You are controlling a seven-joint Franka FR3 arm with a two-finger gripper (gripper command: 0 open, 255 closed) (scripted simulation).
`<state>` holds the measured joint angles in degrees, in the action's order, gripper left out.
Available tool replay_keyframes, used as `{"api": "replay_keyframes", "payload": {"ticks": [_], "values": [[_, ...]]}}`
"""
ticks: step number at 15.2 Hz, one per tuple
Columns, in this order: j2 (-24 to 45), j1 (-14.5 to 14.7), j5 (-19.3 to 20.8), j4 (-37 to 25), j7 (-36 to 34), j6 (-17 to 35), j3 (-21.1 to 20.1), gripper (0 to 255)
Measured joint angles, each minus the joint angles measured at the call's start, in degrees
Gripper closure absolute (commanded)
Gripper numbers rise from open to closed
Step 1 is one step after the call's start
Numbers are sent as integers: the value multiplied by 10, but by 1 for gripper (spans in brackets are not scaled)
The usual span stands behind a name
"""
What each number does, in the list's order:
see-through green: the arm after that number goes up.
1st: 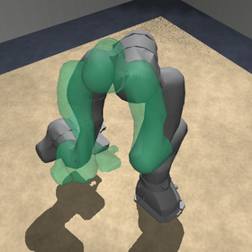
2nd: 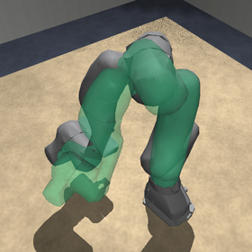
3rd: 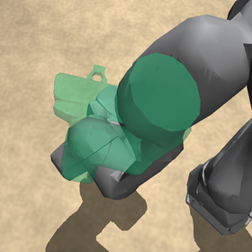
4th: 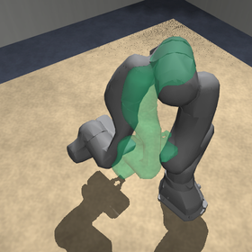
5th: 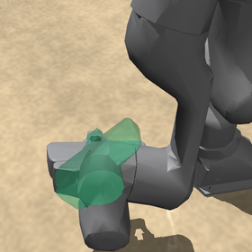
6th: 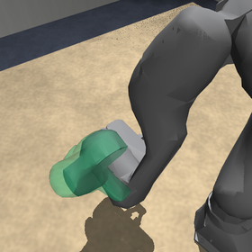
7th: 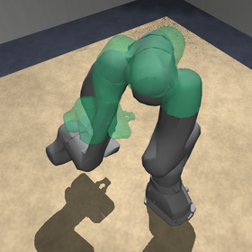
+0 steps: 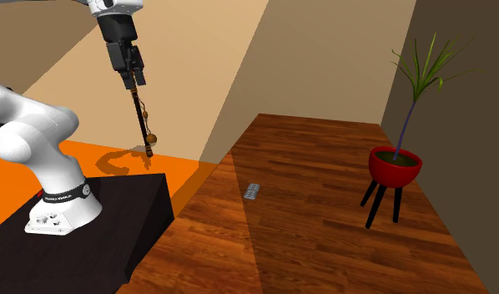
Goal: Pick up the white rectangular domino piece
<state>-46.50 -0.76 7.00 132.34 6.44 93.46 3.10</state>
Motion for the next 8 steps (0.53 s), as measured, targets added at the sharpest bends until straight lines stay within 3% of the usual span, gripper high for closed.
{"api": "replay_keyframes", "payload": {"ticks": [2,8], "values": [[7,2,1,1,6,8,3,0],[80,25,7,31,59,105,24,0]]}}
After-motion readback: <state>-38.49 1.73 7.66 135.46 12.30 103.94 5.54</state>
